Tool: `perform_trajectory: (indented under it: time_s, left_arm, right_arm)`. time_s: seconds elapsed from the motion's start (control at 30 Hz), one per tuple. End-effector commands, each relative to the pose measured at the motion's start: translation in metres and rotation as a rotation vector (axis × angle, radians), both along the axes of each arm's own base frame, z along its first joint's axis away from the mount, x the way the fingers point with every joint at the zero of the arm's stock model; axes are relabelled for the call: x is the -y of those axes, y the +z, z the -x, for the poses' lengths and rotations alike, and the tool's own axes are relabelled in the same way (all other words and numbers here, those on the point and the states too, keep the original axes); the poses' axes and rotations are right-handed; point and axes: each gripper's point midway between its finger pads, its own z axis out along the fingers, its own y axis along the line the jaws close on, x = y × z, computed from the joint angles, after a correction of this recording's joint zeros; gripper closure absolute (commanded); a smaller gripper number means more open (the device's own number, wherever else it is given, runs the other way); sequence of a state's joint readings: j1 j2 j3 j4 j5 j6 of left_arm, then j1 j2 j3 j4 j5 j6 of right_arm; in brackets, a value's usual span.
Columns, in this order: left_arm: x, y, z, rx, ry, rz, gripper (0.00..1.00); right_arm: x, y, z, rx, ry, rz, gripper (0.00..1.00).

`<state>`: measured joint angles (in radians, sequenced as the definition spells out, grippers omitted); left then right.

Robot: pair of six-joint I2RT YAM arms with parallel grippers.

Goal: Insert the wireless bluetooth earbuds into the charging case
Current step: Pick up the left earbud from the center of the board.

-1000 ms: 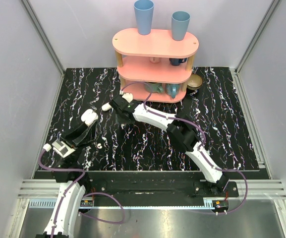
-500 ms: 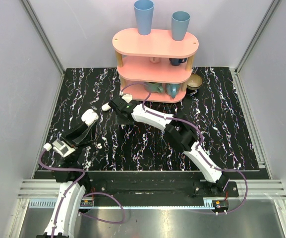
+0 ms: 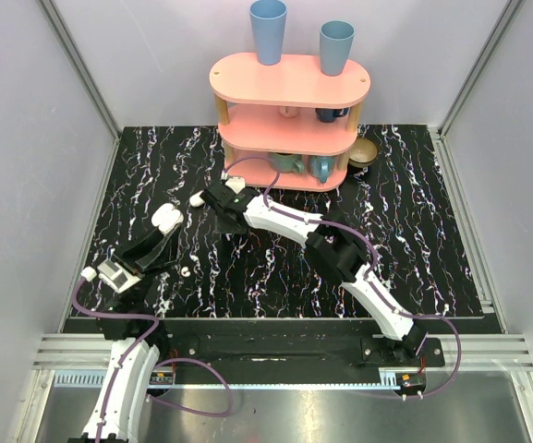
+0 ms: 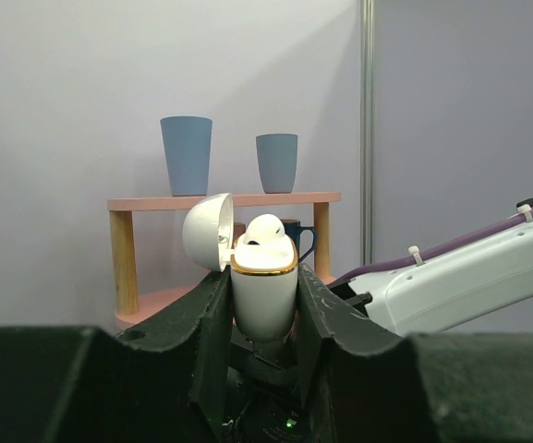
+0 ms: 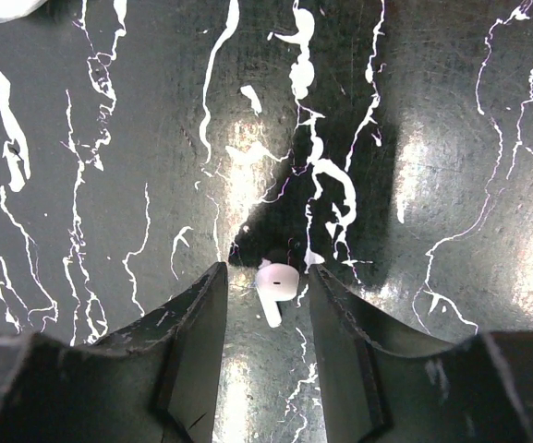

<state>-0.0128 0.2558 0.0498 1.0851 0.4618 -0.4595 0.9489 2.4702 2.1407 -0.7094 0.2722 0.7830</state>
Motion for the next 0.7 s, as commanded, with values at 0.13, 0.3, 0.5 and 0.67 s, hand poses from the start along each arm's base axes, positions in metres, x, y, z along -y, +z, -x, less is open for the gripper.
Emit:
perform_trajectory:
  time_s: [0.13,0.3,0.5,0.67]
  left_arm:
    - [-0.004,-0.036,-0.011,-0.062,0.029,0.002,1.00]
    - [-0.004,-0.036,-0.011,-0.062,0.030,0.004,1.00]
    - [-0.005,-0.035,-0.012,-0.062,0.033,0.005,1.00]
    - [-0.005,-0.035,-0.012,-0.063,0.036,0.004,1.00]
  right_arm:
    - [-0.004,0.004,-0.003,0.027,-0.019,0.009,0.54]
    - [-0.003,0.002,-0.003,0.031,-0.021,0.016,0.55]
    - [-0.004,-0.002,-0.004,0.030,-0.022,0.019,0.58]
    - [-0.003,-0.004,-0.005,0.028,-0.026,0.033,0.59]
